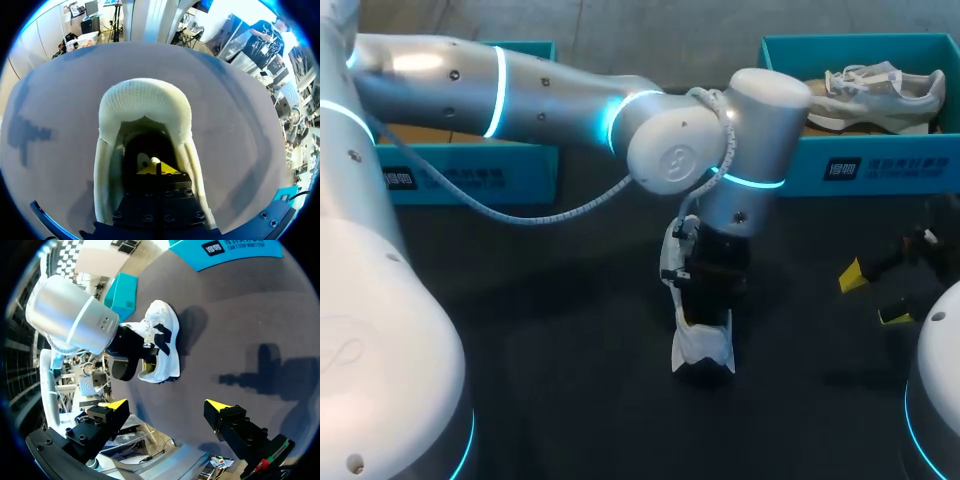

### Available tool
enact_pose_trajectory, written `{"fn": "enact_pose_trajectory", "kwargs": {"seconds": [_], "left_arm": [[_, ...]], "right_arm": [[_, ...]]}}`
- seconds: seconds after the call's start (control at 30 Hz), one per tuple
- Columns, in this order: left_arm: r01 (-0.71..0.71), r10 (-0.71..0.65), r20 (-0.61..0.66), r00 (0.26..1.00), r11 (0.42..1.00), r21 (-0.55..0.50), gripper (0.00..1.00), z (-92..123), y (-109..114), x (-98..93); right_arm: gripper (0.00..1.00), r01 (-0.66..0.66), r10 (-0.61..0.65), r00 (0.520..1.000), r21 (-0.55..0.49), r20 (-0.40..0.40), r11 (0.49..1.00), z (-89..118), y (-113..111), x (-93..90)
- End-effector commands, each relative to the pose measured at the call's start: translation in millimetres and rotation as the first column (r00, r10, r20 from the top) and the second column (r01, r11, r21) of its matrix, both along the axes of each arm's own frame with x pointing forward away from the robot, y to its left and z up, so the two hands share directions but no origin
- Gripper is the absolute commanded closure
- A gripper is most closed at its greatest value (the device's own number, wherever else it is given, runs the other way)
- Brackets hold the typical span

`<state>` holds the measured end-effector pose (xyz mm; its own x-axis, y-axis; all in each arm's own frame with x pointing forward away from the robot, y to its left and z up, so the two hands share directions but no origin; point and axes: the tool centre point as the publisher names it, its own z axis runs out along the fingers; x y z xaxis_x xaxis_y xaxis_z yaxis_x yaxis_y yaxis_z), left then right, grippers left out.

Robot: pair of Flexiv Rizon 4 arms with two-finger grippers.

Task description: Take the shoe out of the shoebox, open the shoe tongue, remove and reinsert the insole, then place the shoe into the shoebox

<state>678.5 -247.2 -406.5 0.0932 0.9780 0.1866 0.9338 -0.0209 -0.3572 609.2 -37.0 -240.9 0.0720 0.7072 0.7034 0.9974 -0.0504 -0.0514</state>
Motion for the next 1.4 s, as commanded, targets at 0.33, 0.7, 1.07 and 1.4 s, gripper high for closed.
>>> {"fn": "enact_pose_trajectory", "kwargs": {"seconds": [0.33, 0.7, 1.07, 1.4], "left_arm": [[0.016, -0.016, 0.012, 1.0, 0.999, -0.036, 1.0, 24.4, 4.1, -4.7], [0.008, -0.006, -0.033, 0.999, 0.998, 0.055, 1.0, -21.0, 3.6, -9.0], [-0.047, 0.048, 0.033, 0.998, 0.999, -0.02, 1.0, -8.9, 2.5, -2.5], [-0.08, 0.098, 0.088, 0.991, 0.979, -0.188, 1.0, 28.1, 1.6, 4.4]], "right_arm": [[0.0, 0.003, -0.003, 1.0, -0.003, 0.0, 1.0, 0.7, 0.4, -1.8], [0.0, 0.003, -0.003, 1.0, -0.003, 0.0, 1.0, 0.7, 0.4, -1.8], [0.0, 0.003, -0.003, 1.0, -0.003, 0.0, 1.0, 0.7, 0.4, -1.8], [0.0, 0.003, -0.003, 1.0, -0.003, 0.0, 1.0, 0.7, 0.4, -1.8]]}}
